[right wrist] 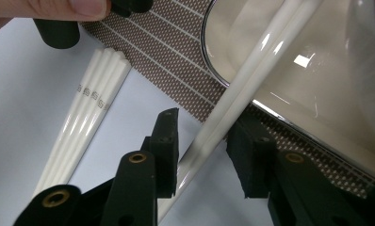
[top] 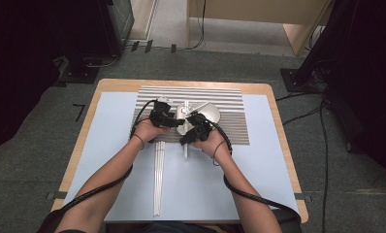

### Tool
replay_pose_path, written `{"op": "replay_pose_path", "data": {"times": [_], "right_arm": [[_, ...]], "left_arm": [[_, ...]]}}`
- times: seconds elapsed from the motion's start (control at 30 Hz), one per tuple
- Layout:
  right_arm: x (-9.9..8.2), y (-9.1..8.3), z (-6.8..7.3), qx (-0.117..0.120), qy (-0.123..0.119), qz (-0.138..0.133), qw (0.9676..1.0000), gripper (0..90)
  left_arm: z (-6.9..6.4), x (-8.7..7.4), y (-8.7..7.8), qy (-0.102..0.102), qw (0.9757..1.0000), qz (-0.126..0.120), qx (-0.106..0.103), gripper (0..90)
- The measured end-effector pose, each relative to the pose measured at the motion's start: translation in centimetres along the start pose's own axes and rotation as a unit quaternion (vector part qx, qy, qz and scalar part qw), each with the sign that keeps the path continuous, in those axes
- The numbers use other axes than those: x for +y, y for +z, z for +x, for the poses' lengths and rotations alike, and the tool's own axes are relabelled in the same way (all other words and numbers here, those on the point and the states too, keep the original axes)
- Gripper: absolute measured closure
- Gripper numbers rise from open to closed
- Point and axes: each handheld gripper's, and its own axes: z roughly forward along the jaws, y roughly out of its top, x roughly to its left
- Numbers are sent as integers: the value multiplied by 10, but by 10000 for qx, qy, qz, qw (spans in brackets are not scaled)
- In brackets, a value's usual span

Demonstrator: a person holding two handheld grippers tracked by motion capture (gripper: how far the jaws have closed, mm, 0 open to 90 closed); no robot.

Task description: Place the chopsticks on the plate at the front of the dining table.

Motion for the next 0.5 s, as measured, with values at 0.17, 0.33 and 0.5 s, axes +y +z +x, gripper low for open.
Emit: {"op": "replay_pose_path", "data": {"times": [0.17, 0.33, 0.5], "right_arm": [[-1, -1, 1, 46, -15, -20, 10000, 571], [-4, -5, 2, 38, -51, -72, 10000, 525], [-9, -11, 7, 88, -91, -71, 9999, 492]], "left_arm": [[0, 1, -2, 12, 10000, -48, 15, 352], [0, 2, -5, 4, 10000, -35, 20, 350], [-2, 3, -8, 12, 10000, -24, 3, 350]]}}
